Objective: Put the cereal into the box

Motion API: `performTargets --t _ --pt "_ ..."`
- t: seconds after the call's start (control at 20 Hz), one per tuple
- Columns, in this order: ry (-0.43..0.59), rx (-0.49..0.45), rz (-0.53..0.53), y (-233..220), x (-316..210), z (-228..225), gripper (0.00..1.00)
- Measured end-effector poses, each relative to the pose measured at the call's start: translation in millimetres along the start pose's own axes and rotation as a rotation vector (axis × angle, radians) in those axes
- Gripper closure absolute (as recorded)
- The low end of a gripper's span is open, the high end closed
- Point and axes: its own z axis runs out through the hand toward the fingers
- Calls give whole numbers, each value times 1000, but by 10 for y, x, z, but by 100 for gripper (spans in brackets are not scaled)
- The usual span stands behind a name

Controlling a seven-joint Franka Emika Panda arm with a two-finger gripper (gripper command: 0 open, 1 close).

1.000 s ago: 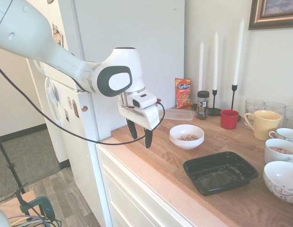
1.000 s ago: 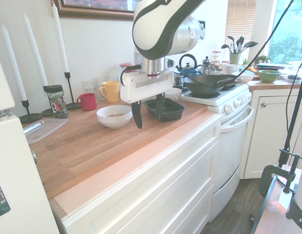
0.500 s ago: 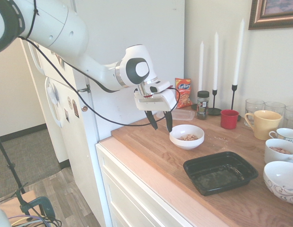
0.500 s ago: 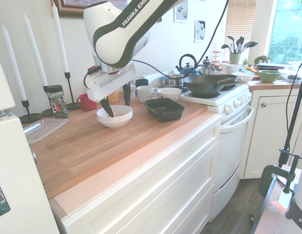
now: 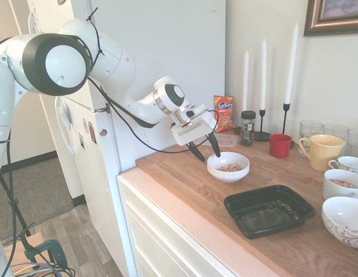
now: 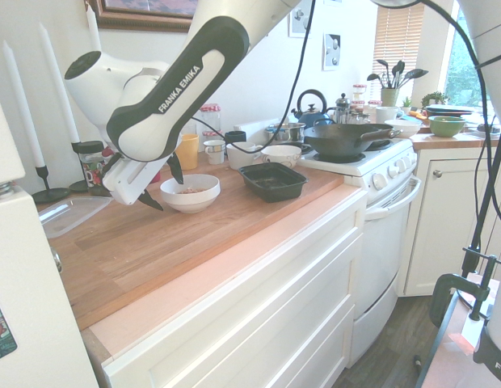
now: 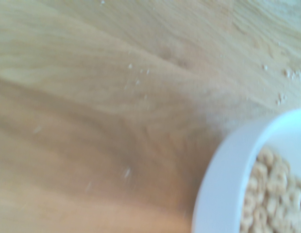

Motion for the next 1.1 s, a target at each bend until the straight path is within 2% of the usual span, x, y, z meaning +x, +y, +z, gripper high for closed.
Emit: performTargets --t 0.7,0.75,1.1 --pt "18 -107 23 106 147 492 0" --pt "19 -108 24 106 150 493 100" --pt "22 -109 39 107 150 496 100"
